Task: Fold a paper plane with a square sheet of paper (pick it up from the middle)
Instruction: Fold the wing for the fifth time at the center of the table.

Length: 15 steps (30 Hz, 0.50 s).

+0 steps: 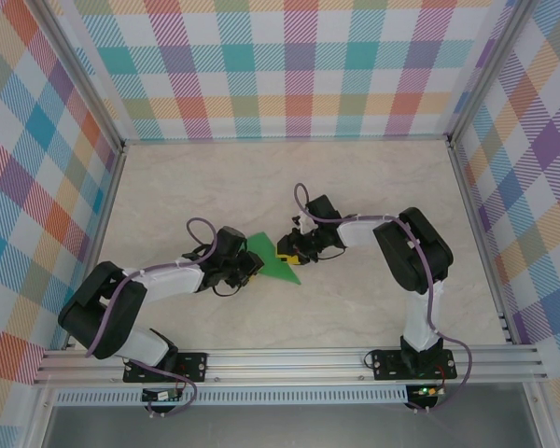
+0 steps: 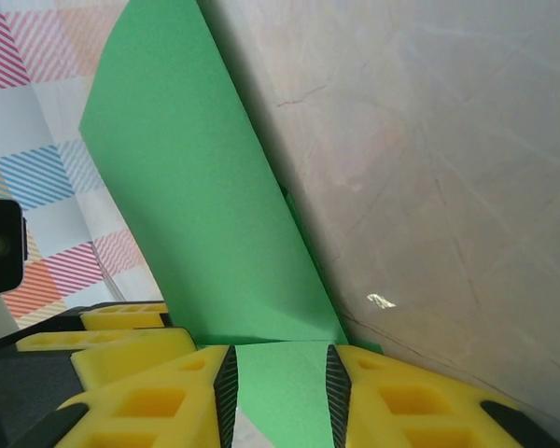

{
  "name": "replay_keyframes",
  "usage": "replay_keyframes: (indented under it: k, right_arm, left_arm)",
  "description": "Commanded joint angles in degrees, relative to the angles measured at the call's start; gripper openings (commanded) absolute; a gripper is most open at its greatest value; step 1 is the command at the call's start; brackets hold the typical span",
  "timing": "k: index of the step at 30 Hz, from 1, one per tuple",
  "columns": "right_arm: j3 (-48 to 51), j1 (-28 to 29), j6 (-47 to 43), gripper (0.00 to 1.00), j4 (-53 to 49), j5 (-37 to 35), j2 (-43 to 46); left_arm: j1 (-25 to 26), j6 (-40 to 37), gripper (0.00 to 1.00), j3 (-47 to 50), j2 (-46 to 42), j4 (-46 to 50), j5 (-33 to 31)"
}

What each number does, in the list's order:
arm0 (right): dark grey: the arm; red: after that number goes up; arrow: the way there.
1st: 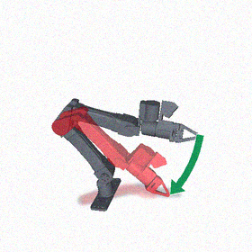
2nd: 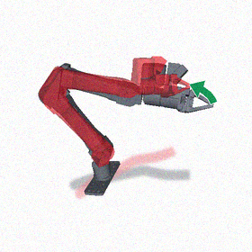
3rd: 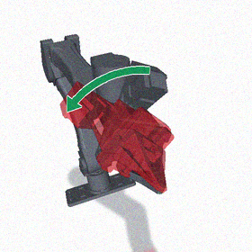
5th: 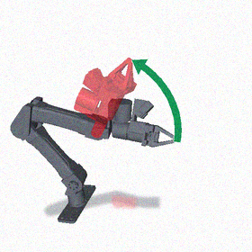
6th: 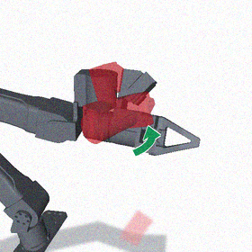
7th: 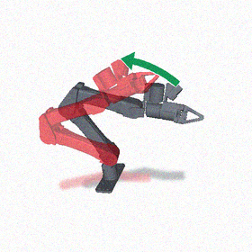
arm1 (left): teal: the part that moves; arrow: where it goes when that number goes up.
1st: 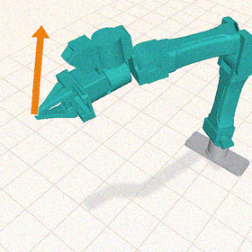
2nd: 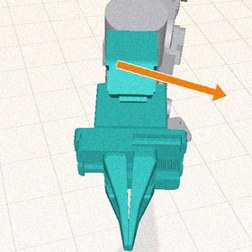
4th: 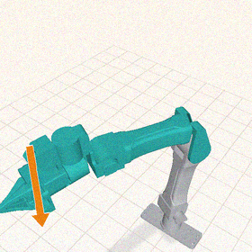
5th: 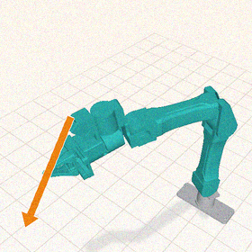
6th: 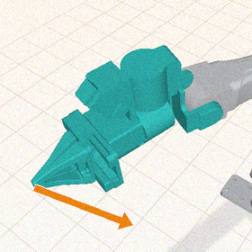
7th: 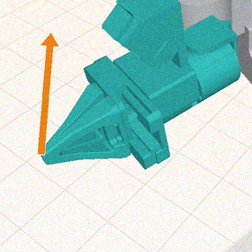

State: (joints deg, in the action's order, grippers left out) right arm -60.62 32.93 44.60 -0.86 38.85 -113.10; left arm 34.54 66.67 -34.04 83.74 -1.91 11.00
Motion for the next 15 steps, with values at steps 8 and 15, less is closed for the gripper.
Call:
replay_keyframes:
  k: [8,15]
  right_arm:
    - [3.44,-0.15,-14.59,0.56,0.0,-6.29,10.89]
    - [12.76,4.69,-29.71,0.6,6.63,-21.01,22.26]
  left_arm:
    - [0.39,-1.64,0.05,-5.42,0.89,1.81,0.49]
    - [0.35,-2.33,0.03,-9.45,0.82,8.19,0.95]
